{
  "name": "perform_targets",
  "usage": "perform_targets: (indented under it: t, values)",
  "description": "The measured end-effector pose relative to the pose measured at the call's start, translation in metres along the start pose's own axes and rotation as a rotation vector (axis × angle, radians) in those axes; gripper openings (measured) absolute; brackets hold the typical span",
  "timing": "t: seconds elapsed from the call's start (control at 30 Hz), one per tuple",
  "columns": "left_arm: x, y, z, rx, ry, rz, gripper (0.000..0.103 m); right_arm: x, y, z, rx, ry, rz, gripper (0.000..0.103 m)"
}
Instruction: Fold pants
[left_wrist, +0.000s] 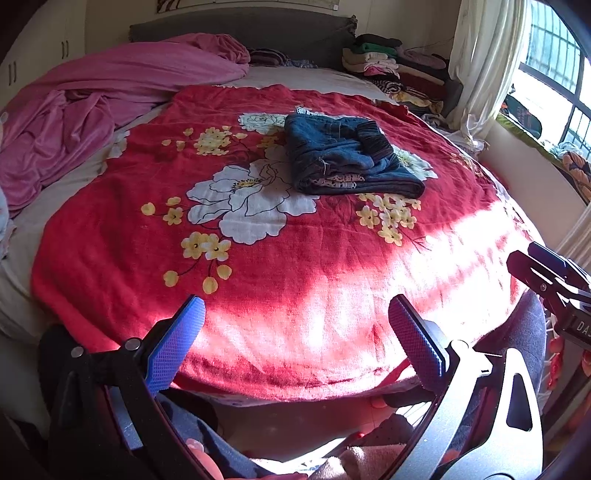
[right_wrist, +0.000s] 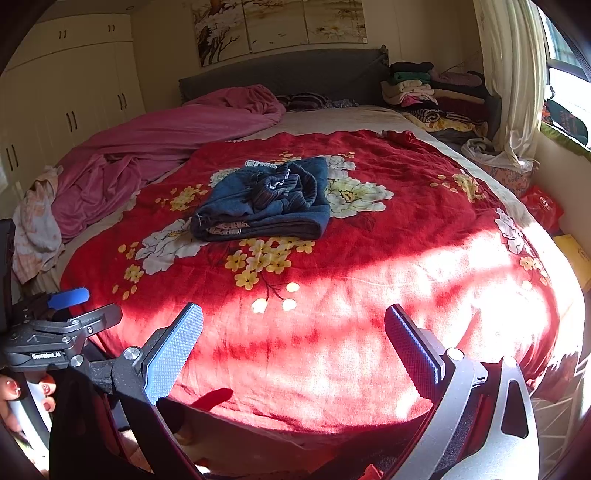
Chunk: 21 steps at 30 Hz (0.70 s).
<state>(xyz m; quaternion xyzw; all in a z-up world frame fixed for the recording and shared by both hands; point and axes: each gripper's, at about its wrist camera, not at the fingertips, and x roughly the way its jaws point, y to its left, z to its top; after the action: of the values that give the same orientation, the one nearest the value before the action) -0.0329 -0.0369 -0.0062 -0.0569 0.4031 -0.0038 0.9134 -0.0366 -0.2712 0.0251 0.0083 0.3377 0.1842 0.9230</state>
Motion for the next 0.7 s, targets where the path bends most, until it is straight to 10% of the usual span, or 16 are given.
perform_targets:
  t: [0.6, 0.7]
  values:
    - [0.03, 0.053, 0.033, -0.132, 0.027, -0.033, 0.093, 0.038, -0.073, 0.02, 0.044, 0.045, -0.093, 0.098]
    - [0.051, 0.108, 0.075, -0.207, 0.004, 0.099, 0.093, 0.06, -0.116, 0.047, 0.068, 0.049, -0.165, 0.098]
